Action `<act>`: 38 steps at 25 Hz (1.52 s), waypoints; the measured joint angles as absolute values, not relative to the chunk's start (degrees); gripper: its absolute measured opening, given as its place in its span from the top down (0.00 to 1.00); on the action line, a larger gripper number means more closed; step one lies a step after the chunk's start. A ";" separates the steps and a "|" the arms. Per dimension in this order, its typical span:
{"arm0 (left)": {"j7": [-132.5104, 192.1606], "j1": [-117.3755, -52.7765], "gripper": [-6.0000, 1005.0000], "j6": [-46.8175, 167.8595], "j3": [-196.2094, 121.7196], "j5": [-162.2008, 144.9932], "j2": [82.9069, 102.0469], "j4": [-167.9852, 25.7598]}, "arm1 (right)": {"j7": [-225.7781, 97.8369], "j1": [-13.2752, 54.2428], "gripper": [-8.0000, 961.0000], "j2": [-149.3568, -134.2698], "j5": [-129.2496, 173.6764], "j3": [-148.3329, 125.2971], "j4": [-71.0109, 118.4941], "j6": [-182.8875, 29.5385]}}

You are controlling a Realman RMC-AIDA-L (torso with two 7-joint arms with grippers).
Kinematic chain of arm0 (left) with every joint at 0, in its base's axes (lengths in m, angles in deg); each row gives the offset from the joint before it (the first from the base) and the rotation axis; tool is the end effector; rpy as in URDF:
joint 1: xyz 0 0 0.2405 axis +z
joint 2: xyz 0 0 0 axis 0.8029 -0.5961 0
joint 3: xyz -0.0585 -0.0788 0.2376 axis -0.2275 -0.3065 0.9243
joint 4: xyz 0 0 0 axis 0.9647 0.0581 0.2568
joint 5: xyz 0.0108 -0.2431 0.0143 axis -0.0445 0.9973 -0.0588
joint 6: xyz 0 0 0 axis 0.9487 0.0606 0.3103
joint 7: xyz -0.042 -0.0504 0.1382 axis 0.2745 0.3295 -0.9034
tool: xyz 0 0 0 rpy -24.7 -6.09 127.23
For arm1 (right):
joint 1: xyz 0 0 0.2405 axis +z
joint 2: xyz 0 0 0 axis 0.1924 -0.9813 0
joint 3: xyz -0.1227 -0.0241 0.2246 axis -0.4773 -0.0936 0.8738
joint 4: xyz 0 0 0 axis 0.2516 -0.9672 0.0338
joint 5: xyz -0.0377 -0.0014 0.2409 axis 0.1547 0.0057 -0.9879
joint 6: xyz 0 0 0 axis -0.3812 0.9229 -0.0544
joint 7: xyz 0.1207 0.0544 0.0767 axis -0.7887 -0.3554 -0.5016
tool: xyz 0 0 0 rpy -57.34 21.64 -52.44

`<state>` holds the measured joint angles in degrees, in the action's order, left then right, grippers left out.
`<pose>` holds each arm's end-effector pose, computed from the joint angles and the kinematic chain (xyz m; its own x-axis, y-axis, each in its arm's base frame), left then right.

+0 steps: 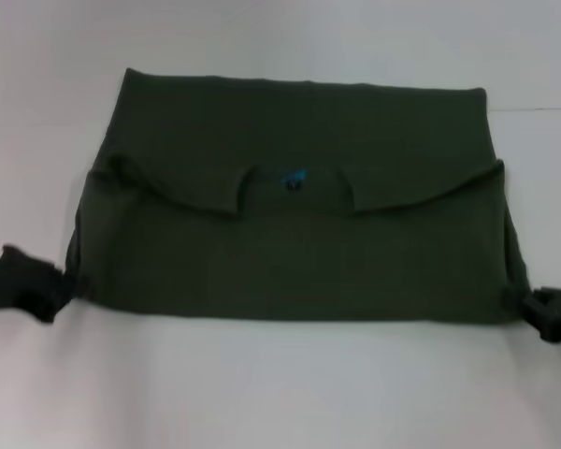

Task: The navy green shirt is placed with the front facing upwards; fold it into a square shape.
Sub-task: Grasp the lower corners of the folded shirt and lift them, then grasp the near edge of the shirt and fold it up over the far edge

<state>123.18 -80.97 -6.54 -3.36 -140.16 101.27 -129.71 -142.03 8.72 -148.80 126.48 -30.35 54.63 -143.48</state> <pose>-0.3277 0.3811 0.0376 0.8617 0.4984 0.0952 0.4698 -0.7130 -0.5205 0.3942 0.3133 0.0060 0.5888 -0.5608 -0.5821 -0.8002 -0.5056 -0.3224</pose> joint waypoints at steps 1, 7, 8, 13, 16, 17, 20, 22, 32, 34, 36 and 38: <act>121.90 -80.34 0.93 -7.52 -3.63 -140.15 101.33 -130.07 | -141.13 8.03 0.95 -148.80 126.44 -30.13 54.65 -144.41; 112.12 -77.33 0.92 -18.46 -10.12 -140.14 101.54 -131.72 | -134.25 2.90 0.95 -148.88 126.41 -28.13 54.52 -150.98; 110.19 -76.81 0.92 -20.81 -11.79 -140.14 101.54 -132.14 | -133.06 2.11 0.95 -148.92 126.41 -27.65 54.45 -152.10; 102.36 -73.93 0.92 -30.16 -16.99 -139.72 101.57 -134.24 | -127.03 -2.74 0.95 -149.01 126.62 -23.82 54.24 -159.13; 99.52 -72.33 0.91 -34.85 -19.54 -139.47 101.63 -135.20 | -124.60 -5.57 0.95 -148.97 126.79 -22.90 54.48 -162.08; 98.97 -71.80 0.91 -36.48 -20.50 -139.45 101.65 -135.28 | -124.08 -6.37 0.95 -148.96 126.80 -22.82 54.57 -162.75; 98.16 -70.40 0.91 -39.97 -22.09 -139.44 101.65 -135.35 | -123.37 -8.26 0.95 -148.95 127.23 -22.76 54.63 -163.97; 97.30 -68.96 0.91 -42.16 -22.83 -139.53 101.66 -135.39 | -122.69 -9.22 0.95 -148.93 128.28 -22.63 54.65 -164.66; 94.56 -67.19 0.90 -47.96 -23.97 -141.80 101.48 -137.13 | -122.89 -9.24 0.95 -148.52 133.07 -17.12 57.12 -169.85; 95.06 -67.71 0.90 -47.73 -24.46 -141.23 101.45 -136.88 | -124.50 -8.63 0.95 -148.52 133.06 -16.18 58.02 -170.53; 95.69 -68.36 0.90 -47.63 -25.44 -140.58 101.36 -136.61 | -127.98 -7.28 0.95 -148.55 133.06 -14.60 59.68 -171.59; 97.31 -69.88 0.90 -47.61 -28.85 -138.52 100.85 -135.78 | -133.31 -4.69 0.95 -148.57 132.95 -13.64 62.05 -173.09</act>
